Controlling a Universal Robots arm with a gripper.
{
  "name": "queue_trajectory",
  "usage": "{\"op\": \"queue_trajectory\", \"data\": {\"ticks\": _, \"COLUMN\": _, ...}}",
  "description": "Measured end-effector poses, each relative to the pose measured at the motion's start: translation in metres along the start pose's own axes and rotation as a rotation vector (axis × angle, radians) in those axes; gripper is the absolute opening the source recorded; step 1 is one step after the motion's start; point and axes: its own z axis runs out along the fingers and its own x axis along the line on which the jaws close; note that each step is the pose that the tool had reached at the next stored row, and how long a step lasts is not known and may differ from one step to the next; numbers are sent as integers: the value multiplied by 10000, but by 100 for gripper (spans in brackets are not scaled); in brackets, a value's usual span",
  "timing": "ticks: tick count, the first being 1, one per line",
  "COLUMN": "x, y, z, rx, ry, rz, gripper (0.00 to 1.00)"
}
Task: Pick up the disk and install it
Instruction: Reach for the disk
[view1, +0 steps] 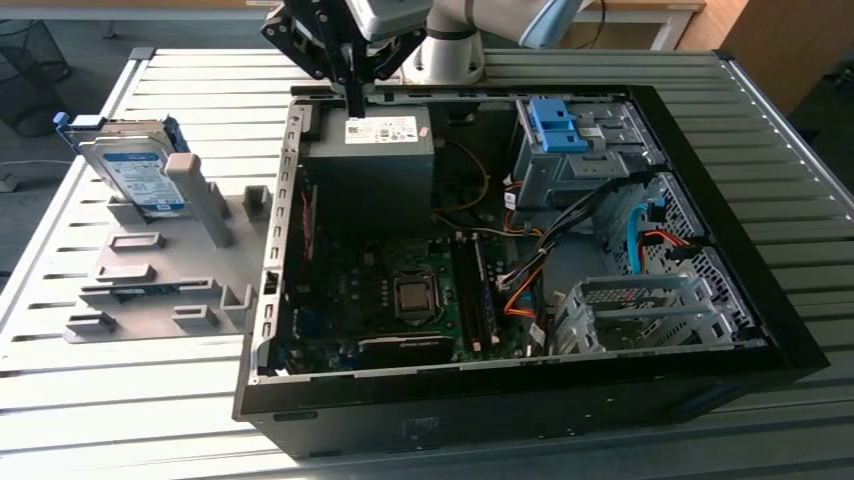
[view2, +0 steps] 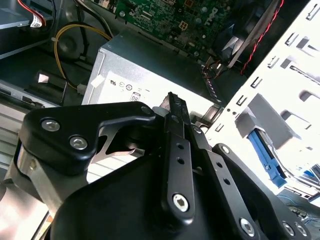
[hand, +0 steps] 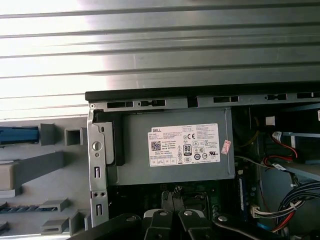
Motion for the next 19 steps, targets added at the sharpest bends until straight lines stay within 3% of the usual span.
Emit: {"op": "queue_trajectory", "data": {"ticks": 19, "x": 52, "y": -4, "z": -1, "rx": 1, "ry": 0, "rz": 0, "gripper": 11}}
